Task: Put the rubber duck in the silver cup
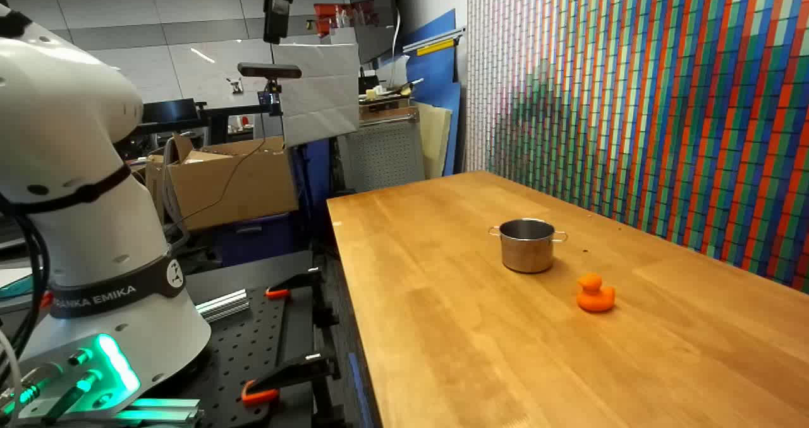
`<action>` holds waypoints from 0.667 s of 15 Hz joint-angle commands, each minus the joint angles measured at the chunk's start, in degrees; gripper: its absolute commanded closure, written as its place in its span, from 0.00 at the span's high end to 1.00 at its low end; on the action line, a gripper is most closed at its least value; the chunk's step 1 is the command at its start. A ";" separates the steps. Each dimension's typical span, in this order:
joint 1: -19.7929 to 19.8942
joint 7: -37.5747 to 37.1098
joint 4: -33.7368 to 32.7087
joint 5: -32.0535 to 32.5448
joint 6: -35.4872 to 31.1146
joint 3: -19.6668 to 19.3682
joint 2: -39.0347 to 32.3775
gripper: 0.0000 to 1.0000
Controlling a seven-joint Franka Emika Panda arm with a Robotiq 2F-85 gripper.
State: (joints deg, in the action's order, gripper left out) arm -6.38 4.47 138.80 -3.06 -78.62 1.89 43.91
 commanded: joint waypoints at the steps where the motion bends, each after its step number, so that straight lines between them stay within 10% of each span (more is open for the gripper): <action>1: 0.44 0.22 -0.20 -0.15 0.02 0.32 -0.05 1.00; 6: 1.18 -0.47 -0.44 0.82 -5.18 0.54 -1.16 1.00; 10: 5.00 -3.67 -2.91 6.47 -23.96 0.09 -10.00 1.00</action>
State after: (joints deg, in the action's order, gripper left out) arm -4.39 2.93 138.72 -0.05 -92.47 1.86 41.02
